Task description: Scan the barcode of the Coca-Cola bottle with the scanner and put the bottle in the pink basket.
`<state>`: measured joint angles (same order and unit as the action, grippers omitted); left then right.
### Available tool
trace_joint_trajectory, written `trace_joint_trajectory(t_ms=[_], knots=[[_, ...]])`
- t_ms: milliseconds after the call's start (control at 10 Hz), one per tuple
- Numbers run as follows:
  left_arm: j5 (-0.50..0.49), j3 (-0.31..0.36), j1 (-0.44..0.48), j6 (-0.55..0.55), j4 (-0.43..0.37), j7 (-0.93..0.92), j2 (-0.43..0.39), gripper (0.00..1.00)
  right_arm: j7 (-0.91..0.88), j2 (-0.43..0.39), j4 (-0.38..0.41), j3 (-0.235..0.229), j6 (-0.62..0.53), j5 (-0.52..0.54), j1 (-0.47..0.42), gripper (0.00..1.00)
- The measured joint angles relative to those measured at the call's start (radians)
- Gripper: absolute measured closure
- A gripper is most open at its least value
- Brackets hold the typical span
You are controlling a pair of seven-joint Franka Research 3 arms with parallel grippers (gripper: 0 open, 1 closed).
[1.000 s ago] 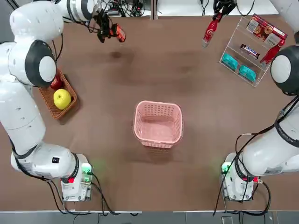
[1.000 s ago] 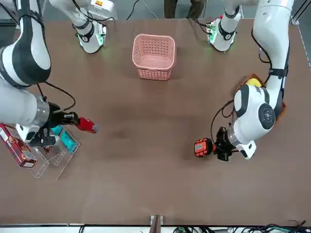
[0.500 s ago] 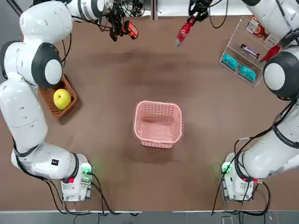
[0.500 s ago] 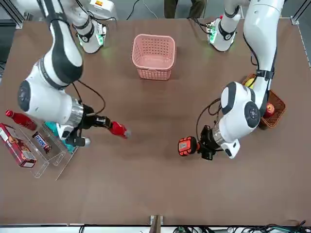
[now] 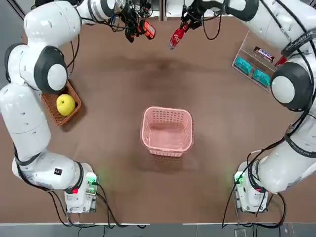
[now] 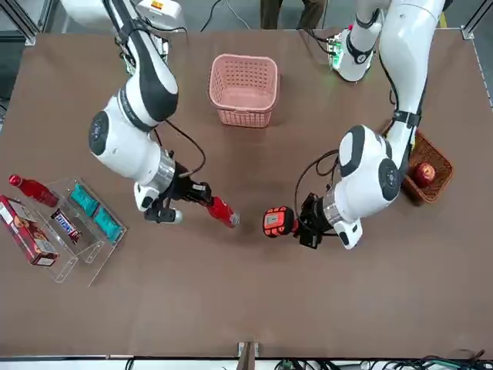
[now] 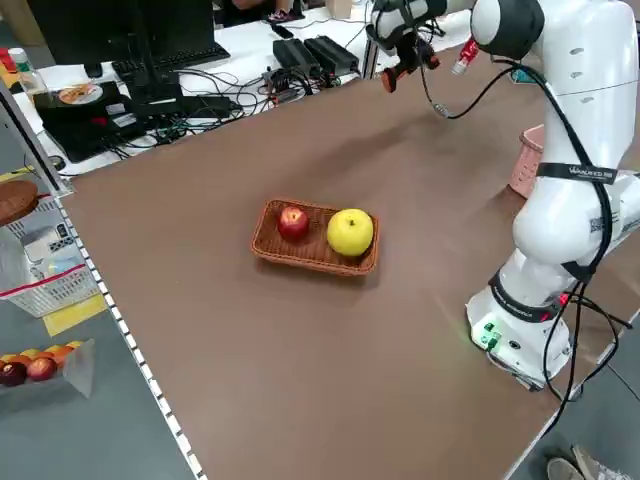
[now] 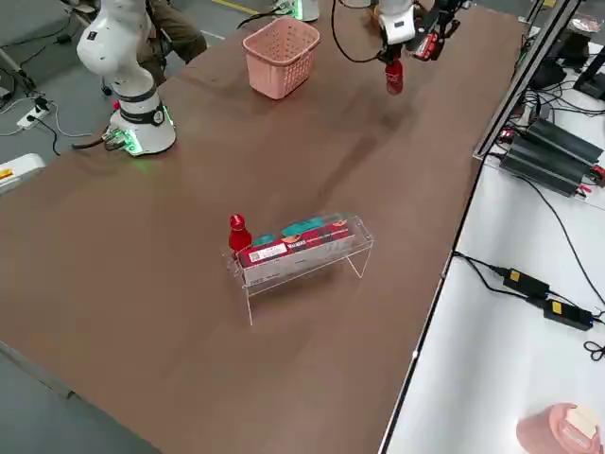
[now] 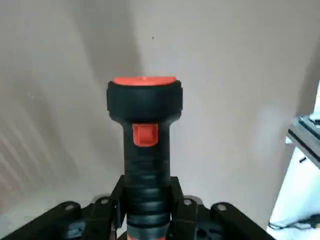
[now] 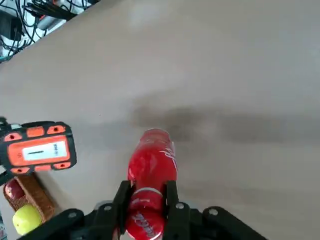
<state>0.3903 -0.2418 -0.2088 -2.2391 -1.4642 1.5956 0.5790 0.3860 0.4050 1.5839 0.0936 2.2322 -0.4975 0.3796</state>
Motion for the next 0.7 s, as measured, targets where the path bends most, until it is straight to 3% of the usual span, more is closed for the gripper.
trace_joint_trajectory(t_ms=[700], knots=[[0.028, -0.005, -0.030, 0.000, 0.029, 0.048, 0.022, 0.63, 0.013, 0.010, 0.008, 0.000, 0.049, -0.095, 0.039, 0.67]])
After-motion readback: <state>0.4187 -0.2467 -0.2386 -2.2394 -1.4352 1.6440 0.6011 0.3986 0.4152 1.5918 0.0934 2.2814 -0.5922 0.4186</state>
